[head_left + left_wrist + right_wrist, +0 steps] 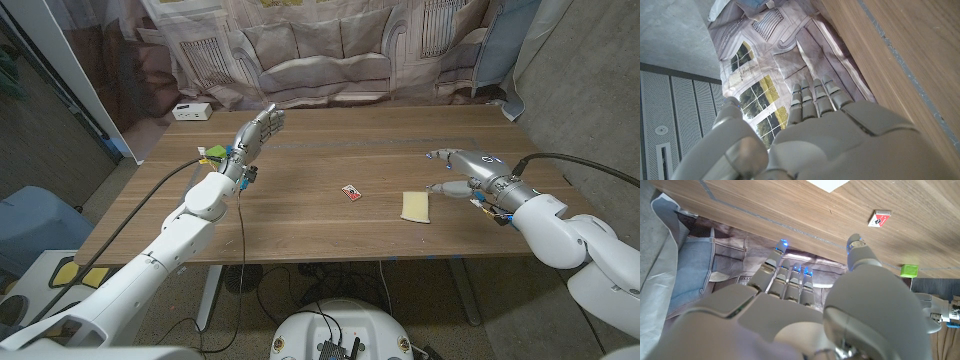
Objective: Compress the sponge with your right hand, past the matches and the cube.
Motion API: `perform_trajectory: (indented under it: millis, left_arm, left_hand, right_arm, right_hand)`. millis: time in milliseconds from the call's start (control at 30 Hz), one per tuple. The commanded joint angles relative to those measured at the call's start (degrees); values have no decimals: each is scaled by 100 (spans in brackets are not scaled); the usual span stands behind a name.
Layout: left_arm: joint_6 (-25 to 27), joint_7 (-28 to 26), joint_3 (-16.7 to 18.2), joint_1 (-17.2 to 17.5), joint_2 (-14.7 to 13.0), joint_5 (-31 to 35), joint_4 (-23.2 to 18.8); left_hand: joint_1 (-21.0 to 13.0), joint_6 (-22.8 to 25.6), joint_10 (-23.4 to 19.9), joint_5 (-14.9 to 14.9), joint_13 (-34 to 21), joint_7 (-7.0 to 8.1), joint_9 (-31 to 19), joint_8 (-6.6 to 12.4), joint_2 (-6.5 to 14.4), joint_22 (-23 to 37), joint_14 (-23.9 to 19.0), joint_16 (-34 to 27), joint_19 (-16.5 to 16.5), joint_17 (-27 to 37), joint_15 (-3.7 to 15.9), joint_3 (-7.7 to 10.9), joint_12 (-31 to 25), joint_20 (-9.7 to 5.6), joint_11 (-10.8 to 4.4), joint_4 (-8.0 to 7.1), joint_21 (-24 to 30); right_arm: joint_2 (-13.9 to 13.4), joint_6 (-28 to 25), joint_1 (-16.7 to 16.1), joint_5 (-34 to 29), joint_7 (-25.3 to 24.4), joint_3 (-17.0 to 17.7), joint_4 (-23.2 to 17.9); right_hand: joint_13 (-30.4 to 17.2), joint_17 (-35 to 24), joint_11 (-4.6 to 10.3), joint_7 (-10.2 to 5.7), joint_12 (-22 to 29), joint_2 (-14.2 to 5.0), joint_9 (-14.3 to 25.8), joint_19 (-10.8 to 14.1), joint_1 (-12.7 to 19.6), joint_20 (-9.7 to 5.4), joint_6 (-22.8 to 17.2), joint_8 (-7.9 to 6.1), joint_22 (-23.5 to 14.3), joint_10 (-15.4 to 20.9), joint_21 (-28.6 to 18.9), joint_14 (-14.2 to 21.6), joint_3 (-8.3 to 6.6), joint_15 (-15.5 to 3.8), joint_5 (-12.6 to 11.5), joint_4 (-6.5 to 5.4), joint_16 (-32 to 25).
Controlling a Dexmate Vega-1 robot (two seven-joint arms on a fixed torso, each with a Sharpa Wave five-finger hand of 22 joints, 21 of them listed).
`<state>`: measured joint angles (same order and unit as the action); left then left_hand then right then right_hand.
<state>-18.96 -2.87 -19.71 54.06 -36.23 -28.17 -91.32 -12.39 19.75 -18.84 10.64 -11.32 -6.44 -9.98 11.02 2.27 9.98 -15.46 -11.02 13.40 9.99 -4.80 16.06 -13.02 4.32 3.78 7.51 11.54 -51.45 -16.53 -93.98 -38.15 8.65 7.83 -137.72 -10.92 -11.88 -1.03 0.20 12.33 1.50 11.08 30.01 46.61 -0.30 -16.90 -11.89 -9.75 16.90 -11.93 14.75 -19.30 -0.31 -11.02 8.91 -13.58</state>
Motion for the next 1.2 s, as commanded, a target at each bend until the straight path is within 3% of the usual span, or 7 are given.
perform_trajectory:
  millis: [33, 567, 767, 1200]
  left_arm:
    - [51, 57, -38, -5, -36, 20, -29]
    - [27, 77, -56, 18, -33, 20, -6]
    - [43, 50, -40, 53, -58, 27, -48]
    - [48, 67, -2, 79, -103, 4, -85]
  left_hand:
    - [-68, 68, -53, -5, -27, -2, -35, -5, -20, 27, -58, 15, 38, 31, 6, 23, 9, 11, -4, -9, -5]
    - [-76, 74, -55, -7, -28, -4, -35, -7, -14, 27, -49, 20, 29, 31, 7, 27, 18, 10, -1, -9, -11]
    - [-78, 75, -63, -7, -28, 5, -35, -8, -13, 27, -54, 18, 31, 31, 13, 27, 17, 12, 13, -9, -11]
    - [-83, 80, -63, -9, -29, 4, -35, -9, -10, 27, -62, 17, 32, 31, 12, 28, 24, 8, 2, -9, -11]
  right_arm:
    - [-320, -511, 267, -96, 549, -284, -161]
    - [-900, -1182, 820, 63, 1057, -775, -246]
    - [-1180, -1671, 1176, 29, 1271, -1149, -358]
    - [-1594, -2032, 1690, 409, 1165, -1780, -331]
  right_hand:
    - [-17, -11, 7, -13, 8, -5, 12, 45, 42, 3, 7, 2, -13, 36, -18, 22, 25, 53, -10, -10, -9]
    - [-16, -20, 26, 8, -5, -25, 15, 86, 80, 20, 168, 68, -14, 61, -13, 67, 36, 60, -14, -11, -20]
    - [-10, -29, -48, 156, 31, 0, 15, 222, 62, 30, 19, 9, -15, 231, -40, 244, 88, 51, -4, -32, -80]
    - [-5, -40, -14, 124, 1, 50, 12, 293, -28, 41, 127, 57, -17, 224, -44, 293, 163, 50, 6, -72, -90]
